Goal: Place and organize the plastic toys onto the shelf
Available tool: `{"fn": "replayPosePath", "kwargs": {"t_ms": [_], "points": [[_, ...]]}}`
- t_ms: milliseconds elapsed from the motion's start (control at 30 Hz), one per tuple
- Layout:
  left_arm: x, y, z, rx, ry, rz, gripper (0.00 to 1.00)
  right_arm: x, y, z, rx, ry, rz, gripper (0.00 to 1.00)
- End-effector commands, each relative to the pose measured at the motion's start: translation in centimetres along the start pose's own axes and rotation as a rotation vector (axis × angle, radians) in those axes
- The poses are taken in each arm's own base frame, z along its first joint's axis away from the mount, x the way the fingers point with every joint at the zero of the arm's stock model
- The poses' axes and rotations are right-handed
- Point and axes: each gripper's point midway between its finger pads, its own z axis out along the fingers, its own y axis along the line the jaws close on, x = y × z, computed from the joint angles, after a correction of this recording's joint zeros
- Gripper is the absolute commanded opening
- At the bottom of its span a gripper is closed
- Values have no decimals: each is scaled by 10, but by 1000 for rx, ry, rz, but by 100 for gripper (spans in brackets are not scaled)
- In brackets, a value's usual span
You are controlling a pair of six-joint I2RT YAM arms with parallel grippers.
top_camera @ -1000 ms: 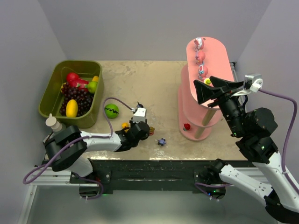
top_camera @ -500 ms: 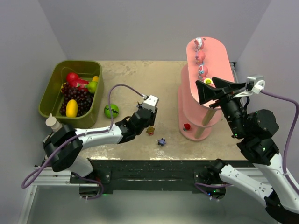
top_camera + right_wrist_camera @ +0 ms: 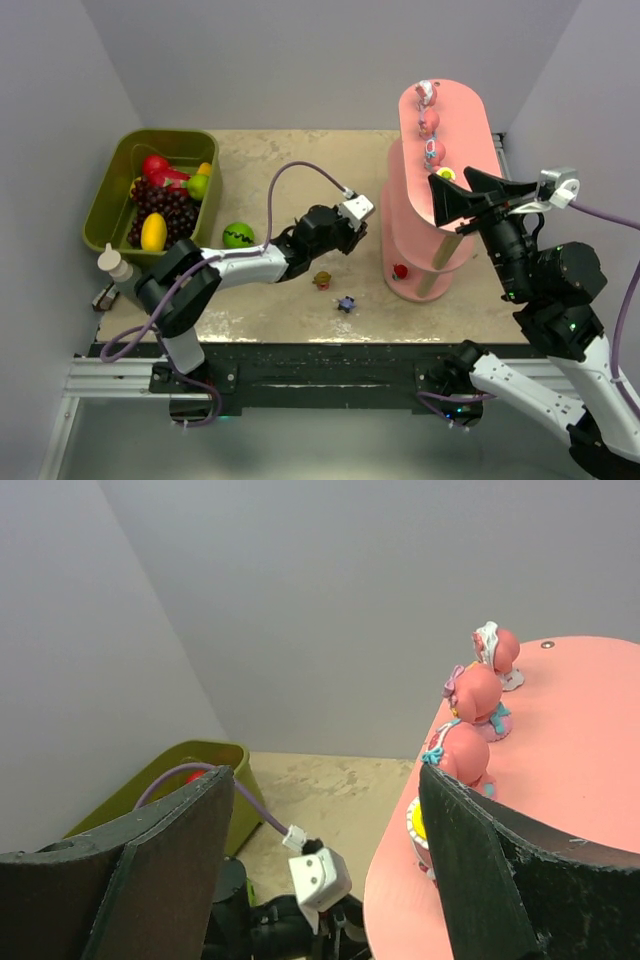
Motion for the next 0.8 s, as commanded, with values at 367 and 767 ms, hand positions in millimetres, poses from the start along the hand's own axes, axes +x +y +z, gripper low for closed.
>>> {"fn": "replayPosePath", "kwargs": {"t_ms": [367, 767], "points": [[-46, -60, 31, 446, -210, 260, 22, -8, -6, -2, 31, -29, -10, 78], [-16, -74, 45, 576, -112, 324, 23, -7, -8, -2, 37, -30, -11, 78]]}}
